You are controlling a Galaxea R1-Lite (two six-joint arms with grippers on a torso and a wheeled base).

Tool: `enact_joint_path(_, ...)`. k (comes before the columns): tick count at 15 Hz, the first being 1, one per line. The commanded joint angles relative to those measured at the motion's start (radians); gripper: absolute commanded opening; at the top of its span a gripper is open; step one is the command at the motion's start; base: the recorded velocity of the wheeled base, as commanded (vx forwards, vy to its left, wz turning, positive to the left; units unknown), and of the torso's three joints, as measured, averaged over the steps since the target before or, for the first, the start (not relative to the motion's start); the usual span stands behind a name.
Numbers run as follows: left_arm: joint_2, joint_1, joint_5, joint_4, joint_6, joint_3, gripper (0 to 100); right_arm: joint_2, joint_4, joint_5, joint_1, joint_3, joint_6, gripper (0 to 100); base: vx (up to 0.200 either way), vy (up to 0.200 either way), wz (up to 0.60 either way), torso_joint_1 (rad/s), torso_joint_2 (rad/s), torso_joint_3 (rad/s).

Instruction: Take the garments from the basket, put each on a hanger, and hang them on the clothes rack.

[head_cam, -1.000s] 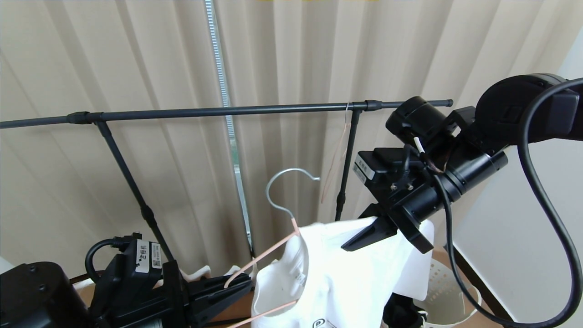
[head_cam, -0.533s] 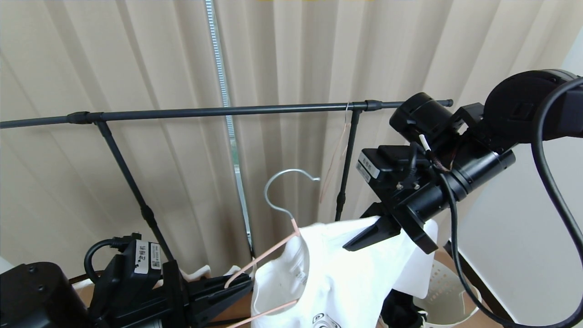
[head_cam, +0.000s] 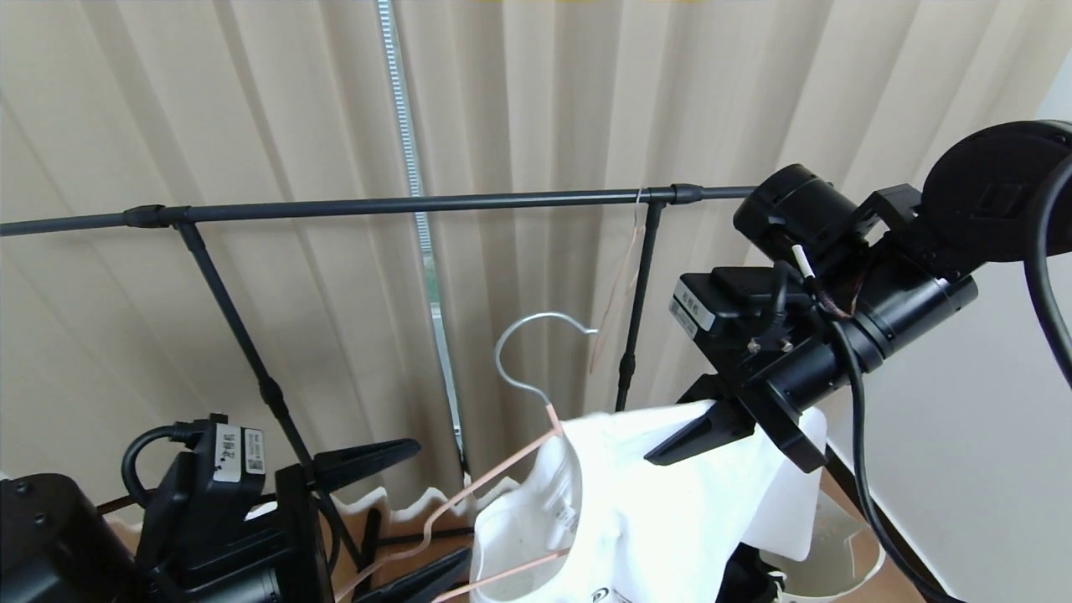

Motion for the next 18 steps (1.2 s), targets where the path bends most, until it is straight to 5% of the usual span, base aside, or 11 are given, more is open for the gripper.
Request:
enact_joint_path(1, -0.056, 0.074, 0.0, -0.001, -0.001, 0.0, 100, -0.019, -0.004, -0.008, -0.003, -0.004, 0.006, 0, 0.0, 0.0, 0.0, 0.0, 0.0, 0.0)
enact_joint_path(4, -0.082, 0.199, -0.005, -0.001, -0.021, -0.043, 100, -0.03, -0.076, -0.166, -0.009, -0.026, 0.089, 0, 0.0, 0.0, 0.0, 0.0, 0.0, 0.0)
enact_joint_path(6, -0.075, 0.256, -0.037, -0.001, -0.099, -0.077, 100, -0.042, -0.153, -0.33, 0.019, -0.017, 0.161, 0, 0.0, 0.0, 0.0, 0.0, 0.0, 0.0)
enact_joint_path(8, -0.058, 0.244, -0.053, 0.072, -0.107, -0.072, 100, -0.085, -0.173, -0.462, 0.057, 0.003, 0.184, 0, 0.0, 0.0, 0.0, 0.0, 0.0, 0.0)
enact_joint_path(10, -0.036, 0.203, -0.047, 0.171, -0.104, -0.081, 100, -0.125, -0.257, -0.5, 0.073, 0.08, 0.19, 0, 0.0, 0.0, 0.0, 0.0, 0.0, 0.0)
enact_joint_path(14, 0.059, 0.129, 0.003, 0.279, -0.102, -0.104, 100, -0.247, -0.762, -0.706, 0.129, 0.511, 0.307, 0, 0.0, 0.0, 0.0, 0.0, 0.0, 0.0)
enact_joint_path(18, 0.197, 0.083, 0.082, 0.272, -0.105, -0.124, 100, -0.264, -1.277, -0.77, 0.131, 0.859, 0.312, 0, 0.0, 0.0, 0.0, 0.0, 0.0, 0.0)
